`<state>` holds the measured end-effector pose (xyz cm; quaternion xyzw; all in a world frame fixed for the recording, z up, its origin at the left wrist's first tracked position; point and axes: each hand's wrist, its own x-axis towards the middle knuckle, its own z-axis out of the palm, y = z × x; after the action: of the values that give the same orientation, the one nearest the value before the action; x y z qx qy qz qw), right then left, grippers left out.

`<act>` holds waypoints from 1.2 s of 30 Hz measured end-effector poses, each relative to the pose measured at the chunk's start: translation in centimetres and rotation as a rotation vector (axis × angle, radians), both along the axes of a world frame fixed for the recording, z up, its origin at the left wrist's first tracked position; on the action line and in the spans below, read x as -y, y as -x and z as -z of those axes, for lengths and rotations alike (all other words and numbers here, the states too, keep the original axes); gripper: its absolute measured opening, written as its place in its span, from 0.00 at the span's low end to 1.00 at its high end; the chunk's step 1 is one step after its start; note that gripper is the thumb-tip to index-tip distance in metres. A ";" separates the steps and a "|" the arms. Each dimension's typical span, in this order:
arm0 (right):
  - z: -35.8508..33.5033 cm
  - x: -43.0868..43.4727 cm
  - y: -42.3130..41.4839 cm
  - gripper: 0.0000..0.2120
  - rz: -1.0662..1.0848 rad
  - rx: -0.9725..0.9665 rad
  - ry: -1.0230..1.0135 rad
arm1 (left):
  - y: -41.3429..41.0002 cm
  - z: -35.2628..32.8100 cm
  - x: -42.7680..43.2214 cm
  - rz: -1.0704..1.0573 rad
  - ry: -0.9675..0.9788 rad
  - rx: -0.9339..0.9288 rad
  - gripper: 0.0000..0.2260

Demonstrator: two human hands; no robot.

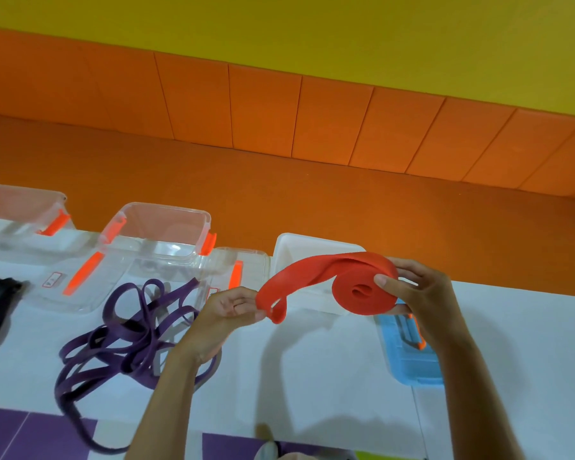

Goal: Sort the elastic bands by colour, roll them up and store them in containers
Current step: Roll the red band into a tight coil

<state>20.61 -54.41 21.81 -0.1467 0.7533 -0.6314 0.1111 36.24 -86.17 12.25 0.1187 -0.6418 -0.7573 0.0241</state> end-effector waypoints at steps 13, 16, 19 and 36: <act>-0.5 0.9 -0.8 0.24 -0.037 -0.120 -0.111 | 2.2 0.8 -2.6 -0.367 0.148 0.122 0.13; -1.1 0.5 -0.9 0.26 -0.093 -0.155 -0.125 | 1.3 0.2 -1.5 0.027 0.291 0.234 0.29; -1.5 0.3 -1.1 0.27 -0.158 -0.210 -0.201 | 1.1 -2.8 -1.4 0.145 0.363 0.041 0.37; -2.1 1.2 -2.4 0.24 -0.359 -0.228 -0.211 | 3.1 -7.3 -5.8 0.185 0.562 -0.158 0.18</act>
<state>23.05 -55.58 23.95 -0.3365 0.7845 -0.4986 0.1505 33.11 -80.38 19.59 -0.0109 -0.8303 -0.5561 0.0366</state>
